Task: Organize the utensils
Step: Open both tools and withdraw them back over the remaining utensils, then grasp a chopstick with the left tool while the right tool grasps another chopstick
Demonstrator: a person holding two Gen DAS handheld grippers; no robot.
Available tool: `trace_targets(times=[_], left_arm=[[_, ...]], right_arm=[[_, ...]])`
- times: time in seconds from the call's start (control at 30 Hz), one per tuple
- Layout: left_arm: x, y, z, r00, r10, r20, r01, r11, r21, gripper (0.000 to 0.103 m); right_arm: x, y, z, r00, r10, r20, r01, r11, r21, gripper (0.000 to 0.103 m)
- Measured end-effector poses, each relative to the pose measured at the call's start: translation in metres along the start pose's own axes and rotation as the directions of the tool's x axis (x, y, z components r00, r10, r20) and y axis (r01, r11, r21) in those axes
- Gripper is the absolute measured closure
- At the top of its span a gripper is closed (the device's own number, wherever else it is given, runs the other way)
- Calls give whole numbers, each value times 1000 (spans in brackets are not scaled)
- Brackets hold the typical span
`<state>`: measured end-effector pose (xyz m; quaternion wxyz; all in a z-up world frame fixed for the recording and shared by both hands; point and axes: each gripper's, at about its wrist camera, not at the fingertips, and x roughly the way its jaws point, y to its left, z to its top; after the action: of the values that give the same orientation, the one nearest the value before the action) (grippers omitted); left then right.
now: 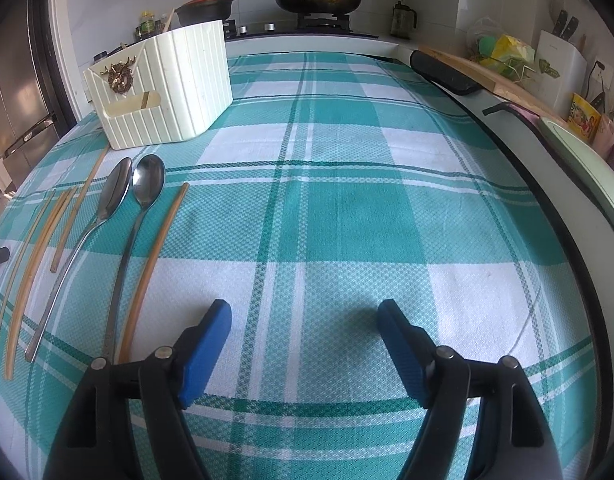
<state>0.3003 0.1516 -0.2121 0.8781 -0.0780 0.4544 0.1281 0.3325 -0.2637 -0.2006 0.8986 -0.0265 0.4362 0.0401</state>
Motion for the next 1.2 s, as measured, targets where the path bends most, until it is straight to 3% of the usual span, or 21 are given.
trace_targets(times=[0.47, 0.57, 0.6, 0.7, 0.83, 0.9, 1.1, 1.2], left_arm=[[-6, 1, -1, 1000, -5, 11, 5, 1000, -17, 1], [-25, -1, -6, 995, -85, 51, 88, 994, -60, 1], [-32, -6, -7, 990, -129, 66, 132, 990, -55, 1], [-42, -27, -5, 985, -159, 65, 158, 987, 8, 1], [-41, -61, -6, 986, -158, 51, 153, 984, 97, 1], [-34, -72, -8, 990, -138, 34, 133, 983, 125, 1], [-23, -92, -17, 999, -54, 0, 53, 976, 210, 3], [-22, -91, -19, 997, -76, -15, 78, 975, 210, 15]], right_arm=[[0, 0, 0, 1000, 3, 1, -3, 1000, 2, 25], [-2, 0, 0, 1000, -1, 7, 1, 1000, 1, 27], [-6, 1, -1, 1000, 9, 16, -9, 1000, 12, 29], [-19, 6, -3, 995, 85, 50, -88, 994, 62, 34], [-26, 37, -1, 980, 197, 20, -197, 980, 14, 51], [-27, 48, 1, 976, 217, 11, -217, 976, -18, 54], [-14, 76, 11, 980, 193, -51, -197, 976, -94, 72], [-7, 84, 11, 982, 164, -91, -177, 973, -146, 92]])
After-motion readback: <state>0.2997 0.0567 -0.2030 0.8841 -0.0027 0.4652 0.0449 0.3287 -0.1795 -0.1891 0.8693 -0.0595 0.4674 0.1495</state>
